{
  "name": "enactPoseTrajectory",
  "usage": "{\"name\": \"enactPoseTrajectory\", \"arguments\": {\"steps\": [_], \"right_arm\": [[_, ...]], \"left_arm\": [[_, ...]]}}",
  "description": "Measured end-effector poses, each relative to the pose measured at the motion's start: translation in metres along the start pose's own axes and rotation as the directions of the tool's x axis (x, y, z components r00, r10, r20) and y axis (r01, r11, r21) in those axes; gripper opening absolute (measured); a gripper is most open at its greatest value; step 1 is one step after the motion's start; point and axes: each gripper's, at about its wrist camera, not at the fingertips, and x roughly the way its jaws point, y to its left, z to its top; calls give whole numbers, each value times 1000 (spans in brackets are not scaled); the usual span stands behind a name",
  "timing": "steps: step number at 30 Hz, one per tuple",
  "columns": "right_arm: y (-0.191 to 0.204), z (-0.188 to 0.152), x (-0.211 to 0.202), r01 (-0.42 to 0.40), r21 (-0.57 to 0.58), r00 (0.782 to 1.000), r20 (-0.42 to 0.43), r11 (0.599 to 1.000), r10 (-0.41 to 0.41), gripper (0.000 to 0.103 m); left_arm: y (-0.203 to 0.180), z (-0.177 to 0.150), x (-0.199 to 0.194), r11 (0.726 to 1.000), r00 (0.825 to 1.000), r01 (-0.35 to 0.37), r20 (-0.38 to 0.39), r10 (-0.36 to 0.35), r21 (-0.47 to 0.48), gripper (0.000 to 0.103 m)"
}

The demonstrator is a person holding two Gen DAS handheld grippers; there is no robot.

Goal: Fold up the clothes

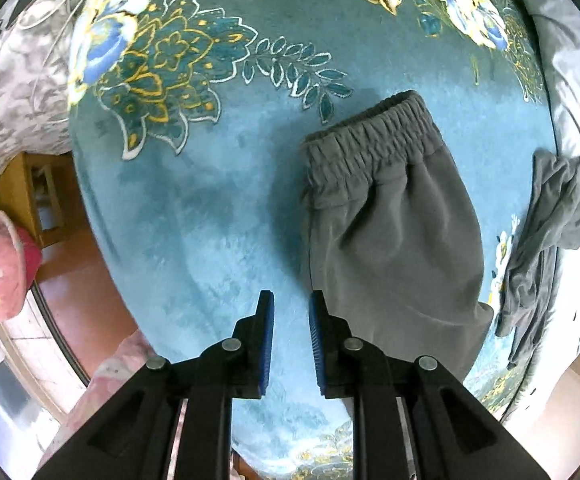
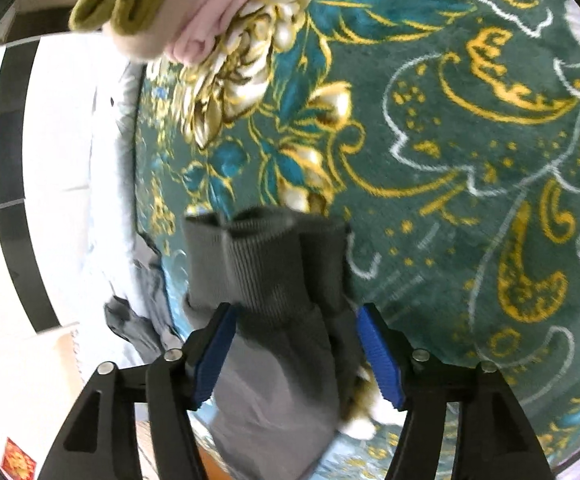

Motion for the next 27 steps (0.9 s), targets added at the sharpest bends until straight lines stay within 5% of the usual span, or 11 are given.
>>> {"name": "enactPoseTrajectory", "arguments": {"steps": [14,16,18,27], "right_arm": [[0,16,32,92,60,996,2,994,-92,69],[1,15,33,90,67,996,8,994,-91,64],[2,15,32,63,75,998,1,995,-63,47],[43,7,14,0,-23,1000,29,1000,1,18]], "left_arm": [[-60,-44,-32,964,997,82,-21,-79,253,18],[-59,-46,-39,962,995,102,-24,-99,253,18],[-56,-48,-42,962,994,113,-20,-111,250,18],[-38,-49,-66,969,986,163,-8,-165,187,18]]}}
